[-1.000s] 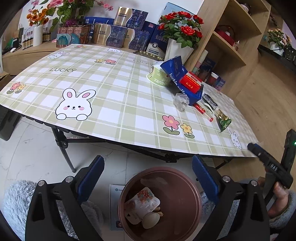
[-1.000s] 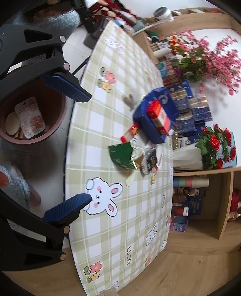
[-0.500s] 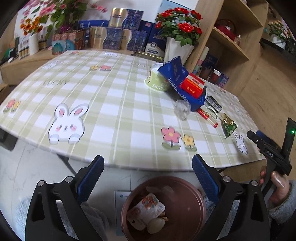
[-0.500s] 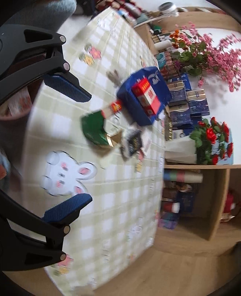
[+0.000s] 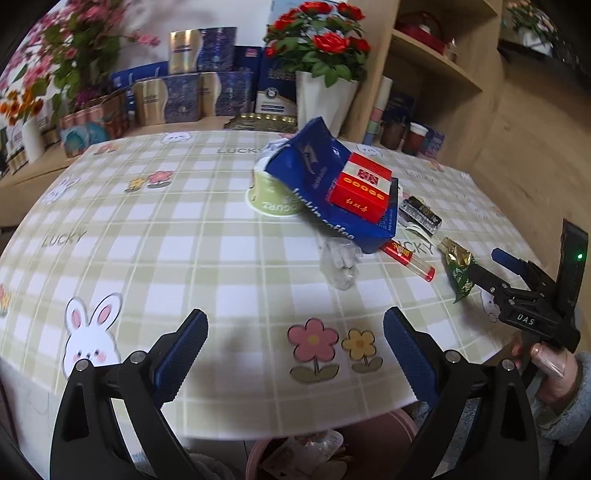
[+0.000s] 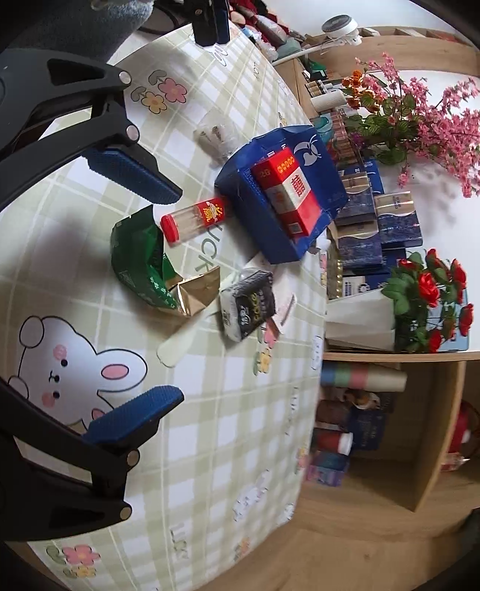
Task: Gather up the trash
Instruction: 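Reach the right tool to the green-gold wrapper and grasp it, then grasp the small clear plastic piece with the left tool while the right tool holds the wrapper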
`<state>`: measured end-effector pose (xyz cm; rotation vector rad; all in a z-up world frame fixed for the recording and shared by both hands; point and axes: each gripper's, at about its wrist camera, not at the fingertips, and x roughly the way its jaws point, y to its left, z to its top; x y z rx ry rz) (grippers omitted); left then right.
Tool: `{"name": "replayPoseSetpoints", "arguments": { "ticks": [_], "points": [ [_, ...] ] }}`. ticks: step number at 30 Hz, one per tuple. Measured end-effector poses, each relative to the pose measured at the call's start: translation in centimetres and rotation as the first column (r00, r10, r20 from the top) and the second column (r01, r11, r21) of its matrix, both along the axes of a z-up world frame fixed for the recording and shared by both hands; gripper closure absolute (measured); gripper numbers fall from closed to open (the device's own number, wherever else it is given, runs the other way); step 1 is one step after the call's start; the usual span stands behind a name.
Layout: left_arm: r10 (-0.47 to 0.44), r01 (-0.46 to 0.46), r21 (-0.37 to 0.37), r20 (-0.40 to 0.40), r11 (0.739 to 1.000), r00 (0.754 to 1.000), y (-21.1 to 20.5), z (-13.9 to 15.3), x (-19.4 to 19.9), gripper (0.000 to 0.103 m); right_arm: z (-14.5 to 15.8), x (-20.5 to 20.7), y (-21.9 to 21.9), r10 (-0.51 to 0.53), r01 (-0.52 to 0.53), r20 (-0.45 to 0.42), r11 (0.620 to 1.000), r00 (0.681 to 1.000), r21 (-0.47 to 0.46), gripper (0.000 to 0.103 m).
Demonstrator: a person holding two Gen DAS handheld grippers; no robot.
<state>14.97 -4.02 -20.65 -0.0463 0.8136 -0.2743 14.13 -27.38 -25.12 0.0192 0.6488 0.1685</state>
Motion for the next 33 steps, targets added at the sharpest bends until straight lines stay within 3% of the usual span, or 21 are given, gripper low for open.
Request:
{"name": "replayPoseSetpoints", "arguments": {
  "ticks": [2,10,13,15,23,26,33],
  "points": [
    [-0.007,0.007,0.003,-0.010,1.000,1.000,-0.5,-0.2,0.7,0.009,-0.3,0.3,-0.1,0.015,-0.014,-0.022,1.000,1.000,0.021,0.018],
    [-0.027,0.027,-0.003,-0.038,1.000,0.999,-2.1,-1.0,2.6,0.009,-1.6,1.3,0.9,0.039,-0.043,-0.101,0.999,0.994,-0.030,0.025],
    [-0.039,0.039,-0.003,-0.037,0.999,0.999,-2.6,-1.0,2.9,0.009,-2.0,1.7,0.3,0.032,-0.031,-0.130,0.999,0.991,0.010,0.048],
    [-0.049,0.049,-0.011,-0.039,0.999,0.998,-2.8,-1.0,3.0,0.009,-1.8,1.6,-0.3,0.023,-0.018,-0.126,0.999,0.992,0.040,0.073],
    [-0.099,0.099,0.005,-0.047,0.995,0.994,-4.3,-0.8,4.0,0.009,0.3,0.1,-2.0,-0.021,0.031,-0.065,0.987,0.998,0.160,0.075],
    [-0.090,0.087,-0.033,-0.068,0.996,0.994,-4.5,-1.2,4.7,0.010,0.8,-0.2,-2.2,-0.025,0.035,-0.057,0.981,0.998,0.192,0.075],
    [-0.071,0.068,-0.024,-0.124,0.997,0.990,-5.7,-2.8,7.4,0.023,1.4,-0.9,-1.7,-0.013,0.023,-0.050,0.980,0.999,0.200,0.075]
  ]
}}
